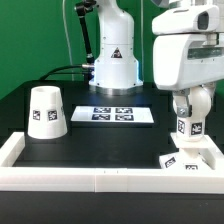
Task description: Assemble lamp
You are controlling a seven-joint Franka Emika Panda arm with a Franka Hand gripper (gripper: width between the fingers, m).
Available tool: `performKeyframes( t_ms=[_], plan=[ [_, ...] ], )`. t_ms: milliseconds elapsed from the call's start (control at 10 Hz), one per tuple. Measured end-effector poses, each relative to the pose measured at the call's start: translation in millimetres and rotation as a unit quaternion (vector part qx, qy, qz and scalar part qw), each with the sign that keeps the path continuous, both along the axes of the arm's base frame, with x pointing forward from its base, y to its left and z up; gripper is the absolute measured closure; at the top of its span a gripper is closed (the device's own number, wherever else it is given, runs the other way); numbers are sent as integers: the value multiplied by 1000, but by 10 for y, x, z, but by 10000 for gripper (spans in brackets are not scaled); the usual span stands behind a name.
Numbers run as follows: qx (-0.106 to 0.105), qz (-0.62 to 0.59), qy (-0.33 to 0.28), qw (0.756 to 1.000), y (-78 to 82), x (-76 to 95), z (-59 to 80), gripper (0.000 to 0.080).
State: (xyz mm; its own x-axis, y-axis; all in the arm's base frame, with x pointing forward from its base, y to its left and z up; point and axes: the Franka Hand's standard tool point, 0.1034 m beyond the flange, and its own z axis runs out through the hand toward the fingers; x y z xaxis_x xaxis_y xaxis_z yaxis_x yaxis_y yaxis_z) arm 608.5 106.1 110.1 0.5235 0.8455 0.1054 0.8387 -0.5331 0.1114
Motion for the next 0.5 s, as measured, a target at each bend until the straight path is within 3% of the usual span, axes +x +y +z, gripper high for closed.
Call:
performKeyframes(
  t_ms=[300, 400, 500],
  plan=[
    [-13, 31, 6, 999, -16, -28, -19, 100],
    [-13, 30, 5, 999, -18, -25, -18, 200],
    [-13, 30, 5, 999, -19, -25, -17, 223]
  ],
)
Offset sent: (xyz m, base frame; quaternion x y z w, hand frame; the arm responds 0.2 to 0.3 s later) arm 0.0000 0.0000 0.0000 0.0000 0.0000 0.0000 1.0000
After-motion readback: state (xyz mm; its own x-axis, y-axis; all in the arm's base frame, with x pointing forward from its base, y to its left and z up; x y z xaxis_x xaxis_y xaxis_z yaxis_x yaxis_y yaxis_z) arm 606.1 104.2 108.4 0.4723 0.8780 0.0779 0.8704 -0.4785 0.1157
